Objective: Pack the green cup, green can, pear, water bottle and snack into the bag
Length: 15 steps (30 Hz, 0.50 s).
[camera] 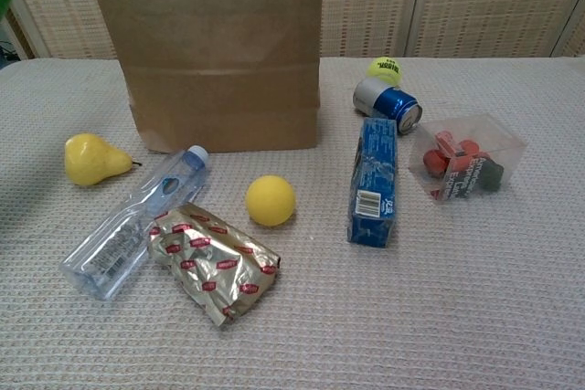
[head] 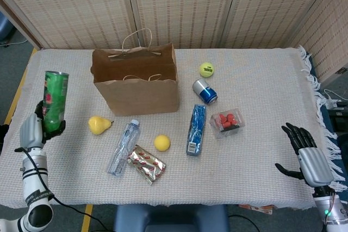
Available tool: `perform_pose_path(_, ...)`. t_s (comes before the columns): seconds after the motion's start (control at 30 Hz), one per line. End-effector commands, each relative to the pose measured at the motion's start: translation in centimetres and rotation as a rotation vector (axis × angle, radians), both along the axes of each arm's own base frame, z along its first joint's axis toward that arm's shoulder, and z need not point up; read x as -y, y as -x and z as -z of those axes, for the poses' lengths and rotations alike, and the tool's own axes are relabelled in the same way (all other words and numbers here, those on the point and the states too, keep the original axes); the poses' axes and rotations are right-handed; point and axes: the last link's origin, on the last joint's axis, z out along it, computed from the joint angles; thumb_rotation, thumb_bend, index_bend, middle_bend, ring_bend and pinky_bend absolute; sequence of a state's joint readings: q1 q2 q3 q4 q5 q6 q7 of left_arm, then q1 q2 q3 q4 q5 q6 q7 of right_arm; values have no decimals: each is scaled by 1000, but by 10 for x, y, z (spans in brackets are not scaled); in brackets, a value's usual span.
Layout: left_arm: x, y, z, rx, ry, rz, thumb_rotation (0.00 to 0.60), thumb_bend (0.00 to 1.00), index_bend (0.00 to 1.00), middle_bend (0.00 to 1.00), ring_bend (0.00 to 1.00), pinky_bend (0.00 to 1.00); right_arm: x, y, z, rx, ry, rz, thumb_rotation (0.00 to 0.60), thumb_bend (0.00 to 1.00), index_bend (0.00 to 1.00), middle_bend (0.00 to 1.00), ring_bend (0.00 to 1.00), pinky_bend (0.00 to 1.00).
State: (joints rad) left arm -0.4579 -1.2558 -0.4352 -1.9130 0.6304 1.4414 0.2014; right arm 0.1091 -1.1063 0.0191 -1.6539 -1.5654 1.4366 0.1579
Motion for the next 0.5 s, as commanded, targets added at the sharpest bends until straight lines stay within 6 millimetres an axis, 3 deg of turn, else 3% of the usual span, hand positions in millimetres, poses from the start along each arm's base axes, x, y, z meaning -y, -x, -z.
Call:
perform_pose_path(0.03, -29, -29, -32, 34, -97, 67, 600, 654, 694, 685, 680, 713, 0, 0, 0, 2, -3, 1, 600, 73, 0, 0, 0, 0)
perform_pose_path(0.2, -56, -67, -38, -174, -62, 202, 600, 657, 693, 684, 679, 709, 0, 0, -1, 3, 0, -1, 600, 73, 0, 0, 0, 0)
perform_pose_path(0.4, -86, -100, -29, -675, 3, 400, 600, 654, 693, 682, 679, 711, 0, 0, -1, 3, -6, 0, 600, 73, 0, 0, 0, 0)
perform_pose_path(0.5, -99, -113, -22, -836, 27, 458, 600, 654, 695, 682, 680, 718, 0, 0, -1, 7, -7, 1, 600, 73, 0, 0, 0, 0)
